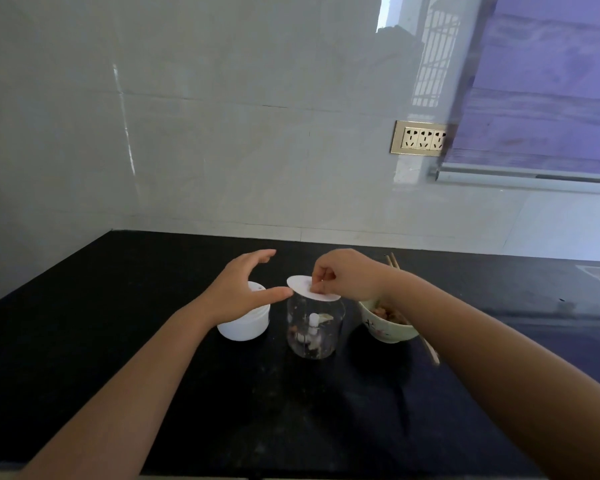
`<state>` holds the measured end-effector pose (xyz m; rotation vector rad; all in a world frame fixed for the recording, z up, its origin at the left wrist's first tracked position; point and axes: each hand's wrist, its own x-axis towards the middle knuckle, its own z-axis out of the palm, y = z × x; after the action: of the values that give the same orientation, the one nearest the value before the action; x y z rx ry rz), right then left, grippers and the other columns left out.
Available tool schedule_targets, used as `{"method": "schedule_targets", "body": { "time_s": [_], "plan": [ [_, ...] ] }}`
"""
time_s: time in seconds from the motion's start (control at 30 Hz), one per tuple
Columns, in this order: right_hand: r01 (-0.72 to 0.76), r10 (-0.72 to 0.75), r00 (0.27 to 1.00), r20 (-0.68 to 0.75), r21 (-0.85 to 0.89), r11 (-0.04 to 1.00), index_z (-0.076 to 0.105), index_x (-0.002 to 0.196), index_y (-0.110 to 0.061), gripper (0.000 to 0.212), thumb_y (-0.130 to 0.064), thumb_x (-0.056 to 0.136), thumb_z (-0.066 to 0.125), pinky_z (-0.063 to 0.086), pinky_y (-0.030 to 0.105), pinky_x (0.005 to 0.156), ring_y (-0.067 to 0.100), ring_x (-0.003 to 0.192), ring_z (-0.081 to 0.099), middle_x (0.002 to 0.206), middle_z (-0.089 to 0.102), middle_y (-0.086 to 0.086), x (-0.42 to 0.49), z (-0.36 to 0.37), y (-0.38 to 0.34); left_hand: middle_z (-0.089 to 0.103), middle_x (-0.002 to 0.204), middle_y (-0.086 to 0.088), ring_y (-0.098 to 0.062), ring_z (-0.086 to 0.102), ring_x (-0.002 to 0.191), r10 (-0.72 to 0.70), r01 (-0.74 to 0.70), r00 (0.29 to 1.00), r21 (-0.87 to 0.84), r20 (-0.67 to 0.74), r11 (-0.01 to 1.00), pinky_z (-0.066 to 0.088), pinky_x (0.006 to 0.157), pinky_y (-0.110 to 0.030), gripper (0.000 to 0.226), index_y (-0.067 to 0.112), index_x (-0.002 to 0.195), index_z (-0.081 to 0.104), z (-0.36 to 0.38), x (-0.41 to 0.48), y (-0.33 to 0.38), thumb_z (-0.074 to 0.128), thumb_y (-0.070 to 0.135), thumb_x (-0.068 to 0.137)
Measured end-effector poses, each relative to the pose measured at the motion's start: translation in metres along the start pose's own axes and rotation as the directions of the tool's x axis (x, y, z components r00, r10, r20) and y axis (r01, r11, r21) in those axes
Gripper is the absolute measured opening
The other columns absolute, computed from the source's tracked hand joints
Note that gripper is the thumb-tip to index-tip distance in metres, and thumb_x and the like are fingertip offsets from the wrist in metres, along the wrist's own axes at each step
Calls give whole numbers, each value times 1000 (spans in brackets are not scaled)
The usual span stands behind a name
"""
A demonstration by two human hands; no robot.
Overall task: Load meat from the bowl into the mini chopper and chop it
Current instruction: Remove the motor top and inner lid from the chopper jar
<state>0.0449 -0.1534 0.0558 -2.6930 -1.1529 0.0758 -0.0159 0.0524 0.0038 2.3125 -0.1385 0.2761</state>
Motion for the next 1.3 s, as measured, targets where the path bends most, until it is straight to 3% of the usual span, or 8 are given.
{"method": "schedule_targets", "body": {
  "time_s": [0.13, 0.23, 0.33, 0.53, 0.63, 0.97, 1.3],
  "plan": [
    [47, -48, 998, -40, -23, 999, 60, 88, -22, 11, -32, 89, 59, 33, 19, 68, 9, 83, 46, 89, 52, -7, 3, -5, -10, 41, 129, 20, 0, 38, 121, 76, -76, 993, -1, 88, 997, 31, 98, -25, 86, 35, 138, 35, 5, 3, 18, 74, 53, 64],
    [84, -88, 995, -57, -59, 995, 63, 93, -18, 15, -31, 90, 57, 33, 23, 74, 11, 84, 48, 91, 51, -6, 3, -5, -18, 53, 116, 26, 3, 52, 106, 107, -105, 989, -17, 104, 994, 41, 88, -20, 58, 47, 116, 49, 8, 6, 24, 76, 50, 64],
    [101, -105, 992, -67, -71, 992, 63, 94, -17, 16, -31, 90, 57, 36, 24, 76, 12, 86, 49, 92, 50, -6, 4, -2, -21, 55, 108, 25, 1, 55, 100, 120, -115, 987, -53, 105, 992, 45, 82, -20, 45, 55, 101, 48, 8, 5, 24, 76, 45, 67],
    [90, -61, 981, -185, 150, 985, 62, 93, -20, 12, -31, 87, 62, 38, 24, 70, 6, 72, 50, 77, 53, -13, 6, 4, -20, 51, 122, 10, -9, 50, 108, 86, -88, 994, -23, -63, 996, 45, 91, -31, 68, 30, 127, 47, 6, 2, 3, 75, 48, 67],
    [69, -19, 979, -202, 243, 968, 59, 94, -21, 16, -34, 86, 63, 43, 23, 69, 8, 73, 55, 76, 57, -10, 4, 9, -17, 48, 129, 6, -16, 46, 117, 11, -4, 988, 46, -156, 999, 42, 98, -40, 77, 30, 129, 44, 4, -1, -11, 74, 53, 62],
    [18, 32, 983, -181, 267, 964, 60, 91, -19, 23, -41, 88, 59, 41, 20, 68, 4, 71, 52, 79, 58, -8, -3, 21, -7, 39, 141, -3, -23, 36, 129, -165, 185, 959, 69, -231, 980, 35, 104, -43, 82, 23, 139, 33, 11, -14, -39, 74, 44, 71],
    [-11, 63, 981, -182, 272, 962, 59, 88, -19, 24, -43, 90, 55, 40, 21, 67, 5, 70, 49, 74, 53, -10, -8, 22, 0, 41, 141, -4, -25, 39, 127, -162, 200, 964, 173, -209, 964, 36, 102, -44, 84, 22, 141, 29, 9, -20, -43, 67, 53, 73]
  ]
}}
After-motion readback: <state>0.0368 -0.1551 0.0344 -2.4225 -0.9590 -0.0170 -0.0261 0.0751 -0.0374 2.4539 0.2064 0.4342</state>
